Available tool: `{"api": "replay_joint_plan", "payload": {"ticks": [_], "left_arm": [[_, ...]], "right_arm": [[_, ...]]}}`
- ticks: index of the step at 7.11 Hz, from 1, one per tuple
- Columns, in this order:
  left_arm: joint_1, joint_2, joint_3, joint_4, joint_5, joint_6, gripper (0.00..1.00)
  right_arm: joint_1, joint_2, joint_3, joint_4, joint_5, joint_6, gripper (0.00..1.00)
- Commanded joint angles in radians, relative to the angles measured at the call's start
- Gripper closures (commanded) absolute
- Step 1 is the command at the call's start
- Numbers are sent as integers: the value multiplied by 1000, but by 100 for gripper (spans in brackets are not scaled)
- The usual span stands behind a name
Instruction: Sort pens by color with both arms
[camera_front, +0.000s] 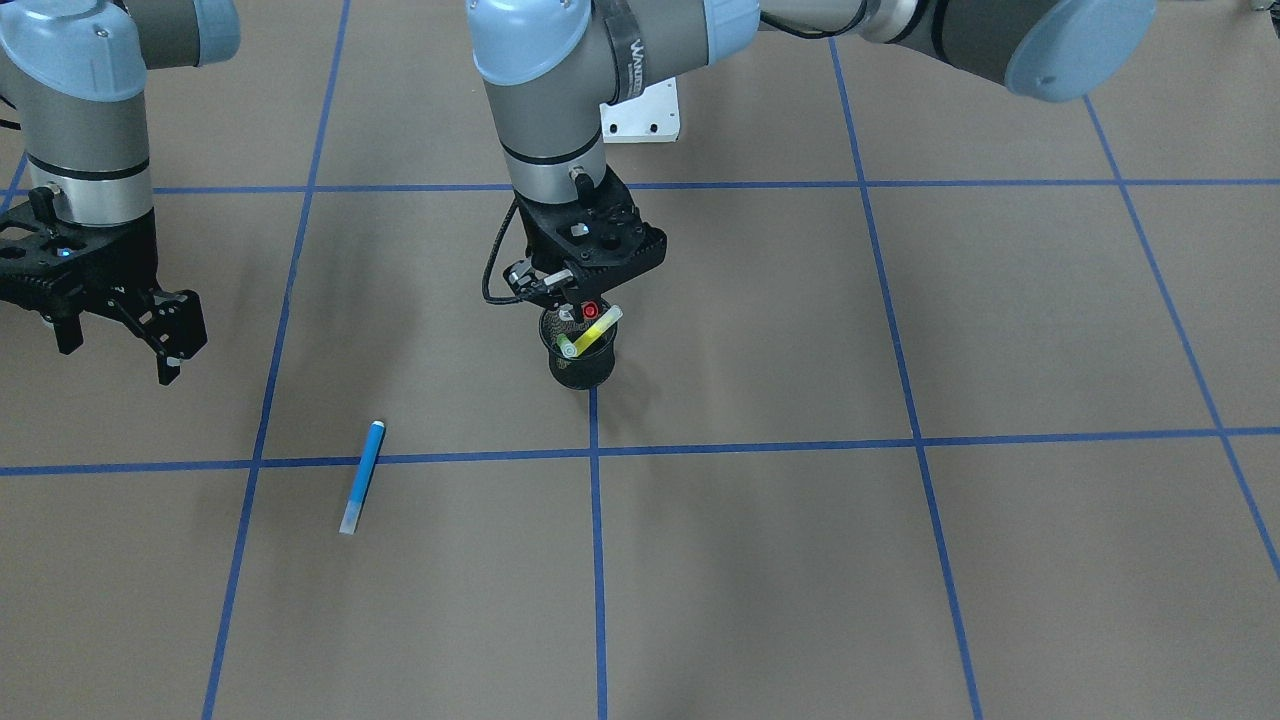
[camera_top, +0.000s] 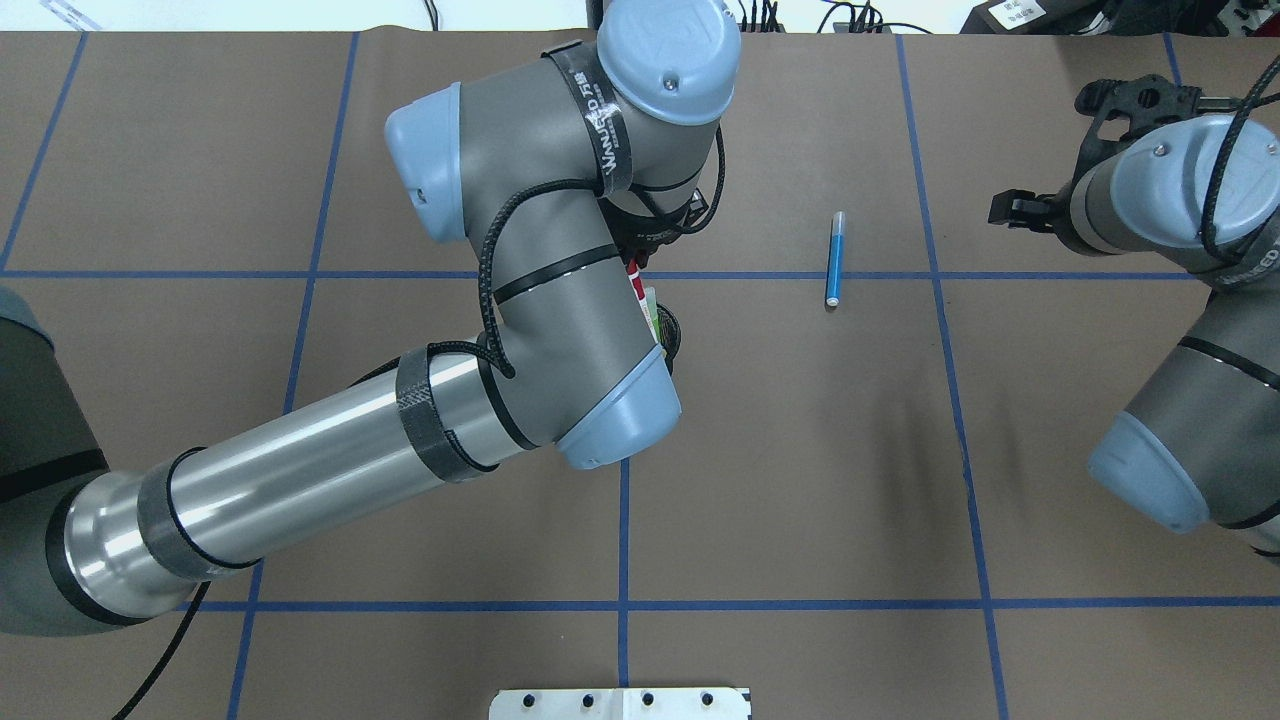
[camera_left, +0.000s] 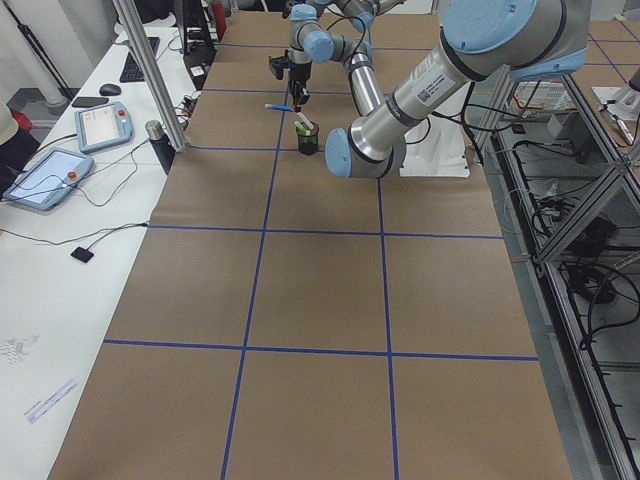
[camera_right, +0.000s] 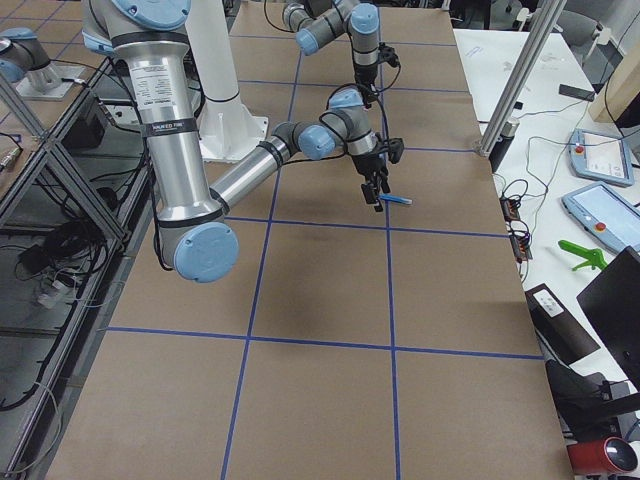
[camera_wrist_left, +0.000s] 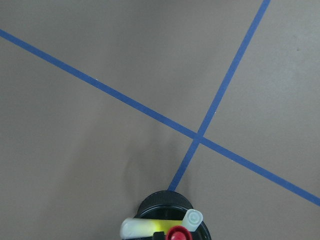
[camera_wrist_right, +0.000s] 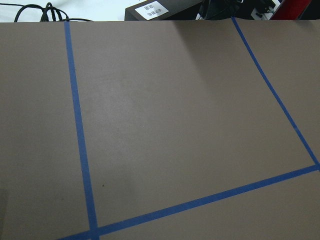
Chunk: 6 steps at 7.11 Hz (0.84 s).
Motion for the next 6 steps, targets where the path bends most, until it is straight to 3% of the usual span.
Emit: {"api": "replay_joint_plan", "payload": {"ticks": [1,3,4,6], "left_arm": [[-9,-44,-29,35,55,-1,100],[-9,-67,-29,4,123,-41,100],[-6,-64,-20,-90,187,-91,100],[41,-62,82,-302,341,-186,100]], "right_arm": [[72,52,12,-75,136,-5,0],[163,144,11,-242,234,-89,0],[222,167,10,-356,282,-211,0],[331,142,1,-418,497,-418,0]]}}
